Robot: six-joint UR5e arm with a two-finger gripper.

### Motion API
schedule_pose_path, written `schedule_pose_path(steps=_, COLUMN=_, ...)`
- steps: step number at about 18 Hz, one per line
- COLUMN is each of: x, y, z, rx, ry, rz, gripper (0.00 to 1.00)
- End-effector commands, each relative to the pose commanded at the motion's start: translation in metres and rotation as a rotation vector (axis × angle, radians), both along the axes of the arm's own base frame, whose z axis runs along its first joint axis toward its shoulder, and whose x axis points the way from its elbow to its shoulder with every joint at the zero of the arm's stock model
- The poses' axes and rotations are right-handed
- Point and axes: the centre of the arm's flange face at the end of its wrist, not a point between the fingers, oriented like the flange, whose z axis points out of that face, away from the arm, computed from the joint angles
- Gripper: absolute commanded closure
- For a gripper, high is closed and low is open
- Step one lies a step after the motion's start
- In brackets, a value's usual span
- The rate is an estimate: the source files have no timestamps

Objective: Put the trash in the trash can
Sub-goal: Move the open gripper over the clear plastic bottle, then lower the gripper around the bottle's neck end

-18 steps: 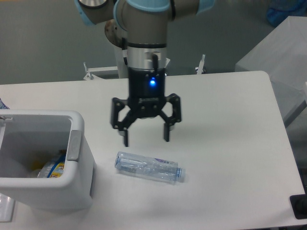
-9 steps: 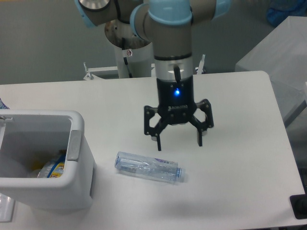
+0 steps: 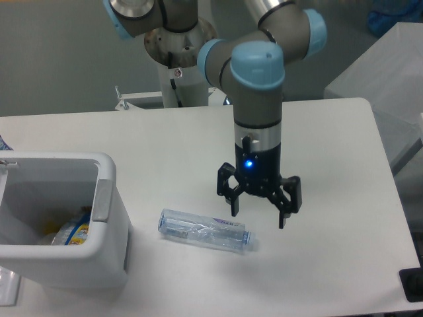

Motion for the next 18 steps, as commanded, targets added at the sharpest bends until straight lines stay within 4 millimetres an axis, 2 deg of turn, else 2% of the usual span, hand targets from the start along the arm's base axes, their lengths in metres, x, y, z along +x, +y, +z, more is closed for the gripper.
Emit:
schedule_pose_path(steps=2, x=0.001, y=0.001, z=-0.005, rx=-0.042, ry=0.036, rz=-0.065, gripper=0.0)
schedule_pose_path(steps=4, x=0.008, y=0.015, z=-0.012, rx=-0.056, ry=0.037, rz=-0.095, gripper=0.0)
schedule_pose_path(steps=7, x=0.031, y=0.027, z=-0.023, rx=-0.101, ry=0.017, rz=-0.196, gripper=0.0)
schedule_pose_path(steps=9, x=0.037, y=0.034, z=-0.037, rx=-0.144, ry=-0.01, rz=-0.257, gripper=0.0)
schedule_pose_path(steps=12, x=0.062, y=0.042, z=-0.052, rx=-0.266, ry=-0.026, rz=-0.376, gripper=0.0)
schedule_pose_path(steps=14, x=0.069, y=0.043, z=-0.057, rx=-0.318, ry=-0.051, rz=-0.399, gripper=0.0)
schedule_pose_path(steps=16, x=0.083, y=0.055, z=-0.069, rx=-0.345, ry=-0.065, rz=-0.426, gripper=0.0)
schedule_pose_path(steps=18, x=0.09, y=0.058, z=-0.081, rx=-0.361, ry=-0.078, rz=-0.429, gripper=0.0)
